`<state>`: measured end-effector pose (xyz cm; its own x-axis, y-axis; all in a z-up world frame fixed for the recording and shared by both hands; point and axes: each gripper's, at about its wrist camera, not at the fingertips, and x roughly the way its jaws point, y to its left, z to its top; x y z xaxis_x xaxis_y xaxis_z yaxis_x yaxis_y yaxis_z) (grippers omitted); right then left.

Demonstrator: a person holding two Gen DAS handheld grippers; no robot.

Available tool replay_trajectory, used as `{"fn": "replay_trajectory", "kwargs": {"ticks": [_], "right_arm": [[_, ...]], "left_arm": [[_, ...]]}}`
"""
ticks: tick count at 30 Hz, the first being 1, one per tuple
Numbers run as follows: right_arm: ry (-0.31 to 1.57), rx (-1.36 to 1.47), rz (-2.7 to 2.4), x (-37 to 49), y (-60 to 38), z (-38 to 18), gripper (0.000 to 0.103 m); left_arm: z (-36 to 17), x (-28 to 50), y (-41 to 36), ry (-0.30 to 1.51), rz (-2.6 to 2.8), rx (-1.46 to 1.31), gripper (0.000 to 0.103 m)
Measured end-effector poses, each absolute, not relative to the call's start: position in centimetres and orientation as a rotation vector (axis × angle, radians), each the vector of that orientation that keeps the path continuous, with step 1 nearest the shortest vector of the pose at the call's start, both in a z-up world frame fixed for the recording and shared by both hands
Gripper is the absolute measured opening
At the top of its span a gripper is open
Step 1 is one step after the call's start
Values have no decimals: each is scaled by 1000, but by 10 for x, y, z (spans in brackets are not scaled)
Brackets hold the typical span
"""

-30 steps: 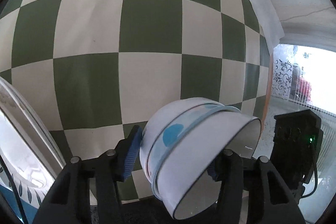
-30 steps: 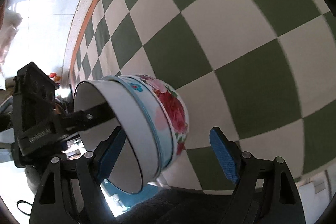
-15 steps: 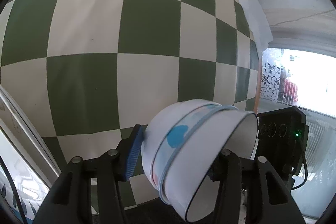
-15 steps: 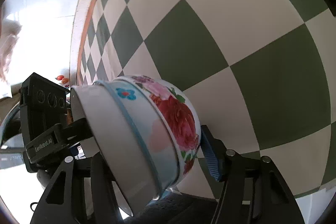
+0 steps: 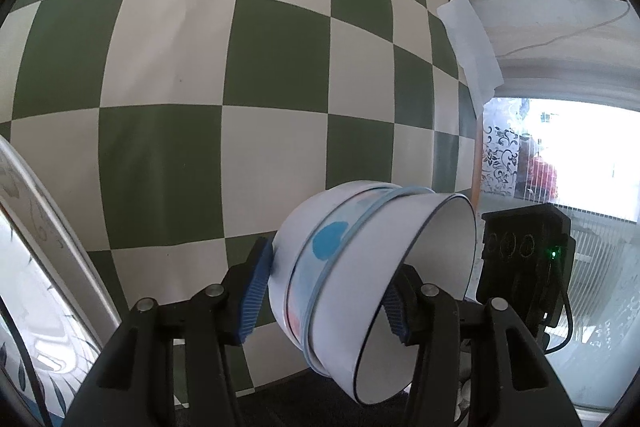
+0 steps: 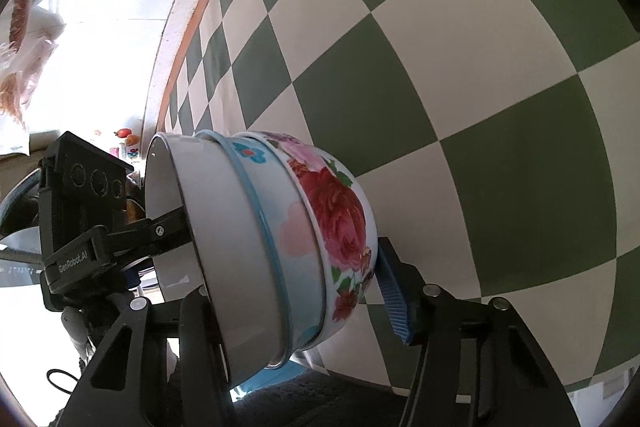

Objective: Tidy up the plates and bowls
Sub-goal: 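Carry the bowl stack with both grippers over the plate stack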

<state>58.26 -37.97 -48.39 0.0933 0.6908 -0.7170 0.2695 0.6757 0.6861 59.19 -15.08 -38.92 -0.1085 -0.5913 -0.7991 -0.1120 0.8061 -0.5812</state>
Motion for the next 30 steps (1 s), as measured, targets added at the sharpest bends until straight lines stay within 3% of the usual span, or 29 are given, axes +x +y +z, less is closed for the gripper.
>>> {"fn": "replay_trajectory", "kwargs": {"ticks": [13,30], "right_arm": [[1473,795,429,595,-370,-449,57],[1492,683,512,595,-248,-408,54]], "left_arm": [[-351,597,-125,1587,-400,-592,47],[-327,567,-8,1548,-341,-633,47]]}}
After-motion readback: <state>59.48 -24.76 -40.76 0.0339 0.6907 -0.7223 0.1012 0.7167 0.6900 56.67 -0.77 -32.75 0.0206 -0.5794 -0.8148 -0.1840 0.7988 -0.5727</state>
